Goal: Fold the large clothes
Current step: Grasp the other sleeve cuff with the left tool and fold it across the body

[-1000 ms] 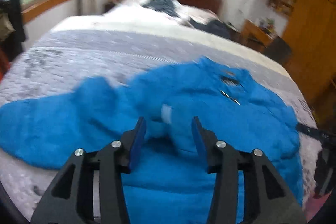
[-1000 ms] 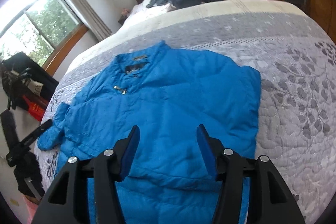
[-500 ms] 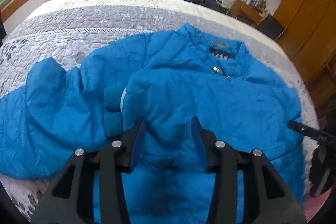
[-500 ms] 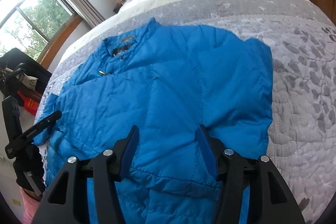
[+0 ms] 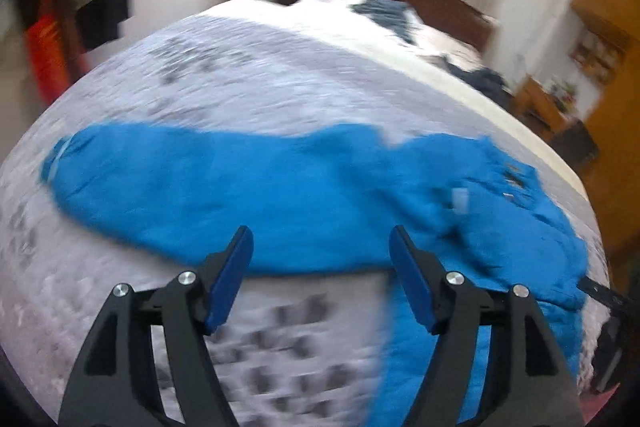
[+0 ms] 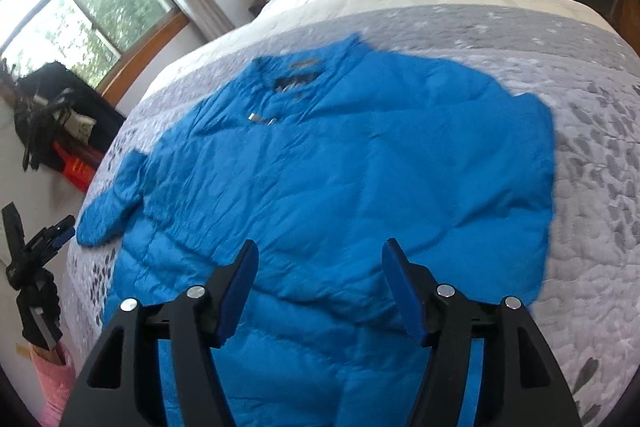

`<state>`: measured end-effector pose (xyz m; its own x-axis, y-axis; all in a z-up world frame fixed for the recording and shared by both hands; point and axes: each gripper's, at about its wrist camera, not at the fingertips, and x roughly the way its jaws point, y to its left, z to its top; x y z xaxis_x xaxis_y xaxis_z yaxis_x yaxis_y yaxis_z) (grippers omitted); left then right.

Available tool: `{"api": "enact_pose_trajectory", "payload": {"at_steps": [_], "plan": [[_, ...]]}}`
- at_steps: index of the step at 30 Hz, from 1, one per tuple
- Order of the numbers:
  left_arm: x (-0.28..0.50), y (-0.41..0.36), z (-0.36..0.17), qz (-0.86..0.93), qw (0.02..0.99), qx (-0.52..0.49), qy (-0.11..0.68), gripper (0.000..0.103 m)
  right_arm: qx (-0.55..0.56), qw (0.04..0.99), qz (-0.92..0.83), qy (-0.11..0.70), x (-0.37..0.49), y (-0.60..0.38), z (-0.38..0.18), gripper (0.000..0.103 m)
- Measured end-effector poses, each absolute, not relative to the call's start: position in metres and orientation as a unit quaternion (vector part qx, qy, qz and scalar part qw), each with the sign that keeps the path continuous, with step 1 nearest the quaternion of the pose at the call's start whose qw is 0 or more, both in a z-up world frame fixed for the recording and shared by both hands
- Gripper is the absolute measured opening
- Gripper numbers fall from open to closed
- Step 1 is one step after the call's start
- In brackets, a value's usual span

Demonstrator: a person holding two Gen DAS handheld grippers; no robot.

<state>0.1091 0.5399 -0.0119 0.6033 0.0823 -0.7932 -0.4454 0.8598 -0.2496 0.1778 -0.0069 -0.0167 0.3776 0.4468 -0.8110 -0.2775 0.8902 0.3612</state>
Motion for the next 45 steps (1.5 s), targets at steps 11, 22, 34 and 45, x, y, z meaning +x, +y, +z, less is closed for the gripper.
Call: {"api": "enact_pose_trajectory", "payload": {"at_steps": [11,22,34,45], "plan": [[0.08,0.656,-0.073,0.234,0.815,-0.328,0.415,0.07,-0.008,0.82,0.26,0.51,0.153,0.067,-0.021,0.07],[0.108,0.704,-0.081,0.263,0.813,-0.366,0.368,0.041,-0.042,0.811,0.269,0.518,0.152,0.093,-0.028,0.069],[0.121,0.64,0.005,0.217,0.885,-0.291,0.291,0.005,-0.025,0.826,0.258,0.5,0.146,0.064,-0.013,0.069],[0.173,0.484,0.085,0.078,0.941,-0.177,0.279,0.005,-0.004,0.855,0.212,0.474,0.148,0.021,-0.002,0.069]]}}
